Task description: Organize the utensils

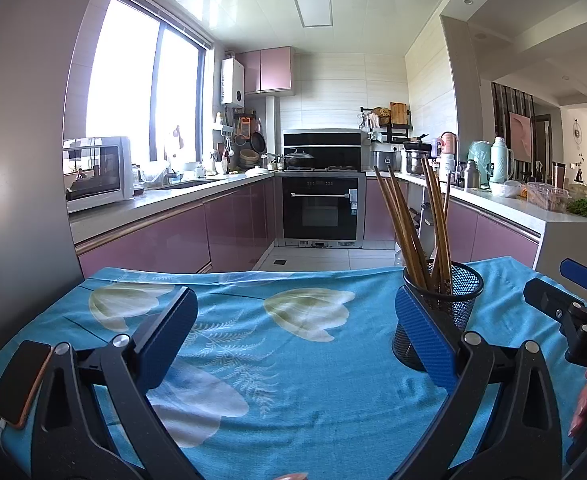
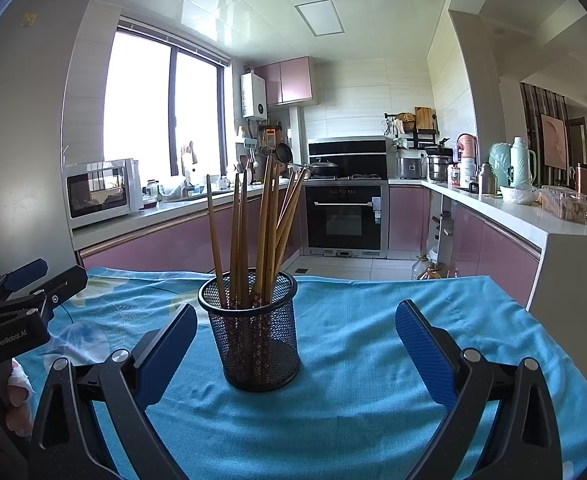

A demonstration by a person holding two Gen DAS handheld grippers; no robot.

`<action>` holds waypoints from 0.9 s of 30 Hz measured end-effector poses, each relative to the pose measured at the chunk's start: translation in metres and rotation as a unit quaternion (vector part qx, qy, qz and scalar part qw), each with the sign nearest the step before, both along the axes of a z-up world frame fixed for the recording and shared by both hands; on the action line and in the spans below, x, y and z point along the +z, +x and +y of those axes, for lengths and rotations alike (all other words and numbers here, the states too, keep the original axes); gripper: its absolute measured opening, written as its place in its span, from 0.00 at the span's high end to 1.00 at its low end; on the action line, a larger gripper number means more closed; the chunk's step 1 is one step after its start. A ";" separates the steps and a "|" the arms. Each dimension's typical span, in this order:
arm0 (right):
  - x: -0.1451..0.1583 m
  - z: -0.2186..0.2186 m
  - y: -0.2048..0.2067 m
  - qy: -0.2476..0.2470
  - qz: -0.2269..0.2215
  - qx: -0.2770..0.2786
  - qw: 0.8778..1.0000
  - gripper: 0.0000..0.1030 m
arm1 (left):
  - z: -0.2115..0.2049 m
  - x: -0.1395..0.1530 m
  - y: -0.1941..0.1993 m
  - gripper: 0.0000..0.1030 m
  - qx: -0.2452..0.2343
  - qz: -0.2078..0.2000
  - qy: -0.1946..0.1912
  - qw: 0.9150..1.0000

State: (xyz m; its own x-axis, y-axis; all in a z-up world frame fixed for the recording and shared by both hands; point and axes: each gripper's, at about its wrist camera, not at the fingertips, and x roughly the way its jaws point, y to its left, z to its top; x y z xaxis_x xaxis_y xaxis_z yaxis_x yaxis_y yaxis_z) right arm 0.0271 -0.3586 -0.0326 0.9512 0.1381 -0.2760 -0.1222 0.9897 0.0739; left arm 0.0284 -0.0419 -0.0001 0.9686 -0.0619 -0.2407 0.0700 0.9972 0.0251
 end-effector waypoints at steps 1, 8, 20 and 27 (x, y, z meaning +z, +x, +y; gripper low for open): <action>0.000 0.001 0.000 0.000 0.001 0.000 1.000 0.07 | 0.000 0.000 0.000 0.05 0.000 0.000 0.000 1.000; 0.001 0.001 0.000 0.002 -0.001 -0.001 1.000 0.07 | -0.002 -0.001 0.000 0.05 0.000 0.001 -0.001 1.000; 0.001 0.000 0.000 0.002 0.000 -0.001 1.000 0.07 | -0.001 -0.001 0.000 0.05 0.000 0.001 -0.001 1.000; 0.001 0.000 0.000 0.003 -0.001 -0.001 1.000 0.07 | -0.001 -0.001 0.000 0.05 0.000 0.001 0.000 1.000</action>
State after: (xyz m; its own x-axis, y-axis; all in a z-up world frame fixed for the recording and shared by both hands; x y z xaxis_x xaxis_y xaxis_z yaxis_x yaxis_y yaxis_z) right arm 0.0270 -0.3581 -0.0314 0.9519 0.1376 -0.2739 -0.1200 0.9895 0.0800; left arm 0.0284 -0.0429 -0.0010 0.9684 -0.0617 -0.2418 0.0696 0.9973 0.0241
